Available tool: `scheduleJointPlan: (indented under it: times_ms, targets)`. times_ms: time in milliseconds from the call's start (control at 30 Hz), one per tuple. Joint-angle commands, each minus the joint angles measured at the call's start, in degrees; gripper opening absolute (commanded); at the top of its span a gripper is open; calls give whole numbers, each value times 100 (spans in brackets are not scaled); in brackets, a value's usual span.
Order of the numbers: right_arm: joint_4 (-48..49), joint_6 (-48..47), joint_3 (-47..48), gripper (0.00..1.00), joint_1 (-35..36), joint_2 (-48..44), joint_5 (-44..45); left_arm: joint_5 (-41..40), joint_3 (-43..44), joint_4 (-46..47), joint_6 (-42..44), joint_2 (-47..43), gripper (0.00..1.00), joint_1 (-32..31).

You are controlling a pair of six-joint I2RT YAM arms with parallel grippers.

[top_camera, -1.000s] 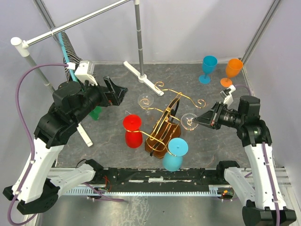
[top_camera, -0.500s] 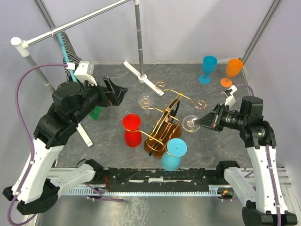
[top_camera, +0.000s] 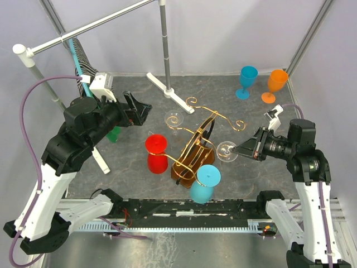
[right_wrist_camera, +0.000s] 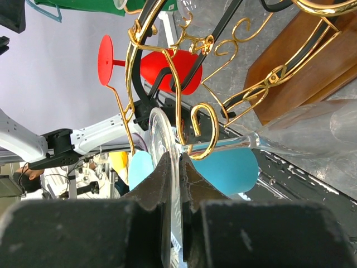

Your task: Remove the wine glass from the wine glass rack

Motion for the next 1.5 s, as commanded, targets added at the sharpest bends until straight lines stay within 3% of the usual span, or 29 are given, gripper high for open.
scheduleJointPlan:
  times_ms: [0,533,700,933,1467]
  targets:
    - [291,140,-2,3,15,-82,-314,86,2,304,-15,-53,99,-36]
    - [2039,1276,-455,1,28,77,-554,118,-100,393,-25,-23,99,-30]
    - [2884,1839,-619,1,43,186,-414,87,-112,396,-7,-28,99,-30]
    - [3475,1886,-677,1,94,635,-16,39,-99,349,21,-57,99,-26]
    - [861,-167,284,1,-36,910,1303,-135,-33,123,109,-207,99,-34]
